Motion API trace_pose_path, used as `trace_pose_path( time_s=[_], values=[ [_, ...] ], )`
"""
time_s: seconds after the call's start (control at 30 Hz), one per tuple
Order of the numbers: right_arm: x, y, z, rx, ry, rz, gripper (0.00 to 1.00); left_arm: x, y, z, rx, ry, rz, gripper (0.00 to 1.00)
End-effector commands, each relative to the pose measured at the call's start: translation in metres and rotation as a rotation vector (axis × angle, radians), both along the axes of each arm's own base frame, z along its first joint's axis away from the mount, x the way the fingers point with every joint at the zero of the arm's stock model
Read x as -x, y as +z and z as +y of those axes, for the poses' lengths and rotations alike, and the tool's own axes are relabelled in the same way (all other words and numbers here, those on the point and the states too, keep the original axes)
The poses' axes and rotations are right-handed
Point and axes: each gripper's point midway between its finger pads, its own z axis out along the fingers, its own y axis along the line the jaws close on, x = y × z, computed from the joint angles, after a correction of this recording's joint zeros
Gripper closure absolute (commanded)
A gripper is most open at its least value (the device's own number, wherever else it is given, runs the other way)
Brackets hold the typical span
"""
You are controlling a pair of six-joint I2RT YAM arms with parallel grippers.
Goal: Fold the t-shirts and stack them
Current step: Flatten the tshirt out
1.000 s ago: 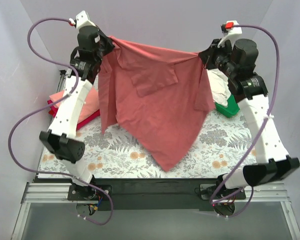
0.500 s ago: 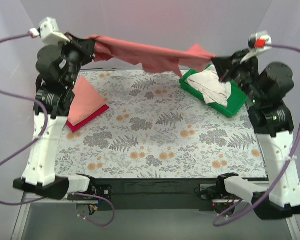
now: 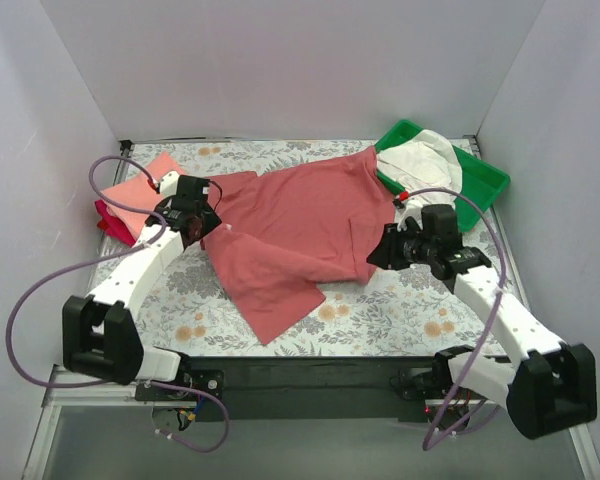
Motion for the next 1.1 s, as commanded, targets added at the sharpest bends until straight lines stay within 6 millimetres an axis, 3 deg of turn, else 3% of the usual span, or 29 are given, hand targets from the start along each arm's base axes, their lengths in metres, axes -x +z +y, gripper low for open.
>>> trace_pose_path(
  time_s=[0.0, 0.07, 0.1, 0.13, 0.17, 0.3, 0.43, 0.6, 0.73, 0.87, 1.07],
  values=[
    [-0.021, -0.01, 0.017, -0.016, 0.076, -0.008, 0.57, -0.023, 0.001, 0.017, -0.028, 0.101, 0.002, 0.5],
    [-0.028, -0.027, 0.016, 0.017, 0.068, 0.039, 0.39, -0.023, -0.019, 0.011, -0.004, 0.101, 0.08, 0.46],
    [-0.033, -0.027, 0.015, 0.034, 0.05, 0.04, 0.32, -0.023, -0.023, 0.007, 0.013, 0.098, 0.092, 0.45],
    [-0.036, -0.027, 0.013, 0.042, 0.037, 0.039, 0.24, -0.022, -0.025, 0.005, 0.03, 0.097, 0.099, 0.35],
    [-0.038, -0.025, 0.012, 0.049, 0.022, 0.03, 0.13, -0.018, -0.025, 0.0, 0.061, 0.092, 0.105, 0.34],
    [-0.06, -0.009, -0.005, 0.104, -0.108, -0.047, 0.02, 0.008, -0.025, -0.024, 0.216, 0.055, 0.098, 0.3],
    [-0.077, 0.001, -0.007, 0.166, -0.131, -0.125, 0.02, 0.037, -0.022, -0.049, 0.333, -0.011, 0.062, 0.25],
    [-0.107, -0.013, -0.004, 0.294, -0.126, -0.155, 0.02, 0.079, -0.02, -0.087, 0.404, -0.145, 0.061, 0.21],
    [-0.13, -0.029, -0.004, 0.343, -0.161, -0.113, 0.05, 0.12, -0.036, -0.115, 0.429, -0.255, 0.139, 0.18],
    [-0.141, -0.054, -0.014, 0.406, -0.235, -0.044, 0.11, 0.177, -0.081, -0.123, 0.412, -0.299, 0.329, 0.18],
    [-0.14, -0.067, -0.013, 0.407, -0.236, -0.005, 0.14, 0.235, -0.104, -0.115, 0.377, -0.281, 0.476, 0.25]
  ],
)
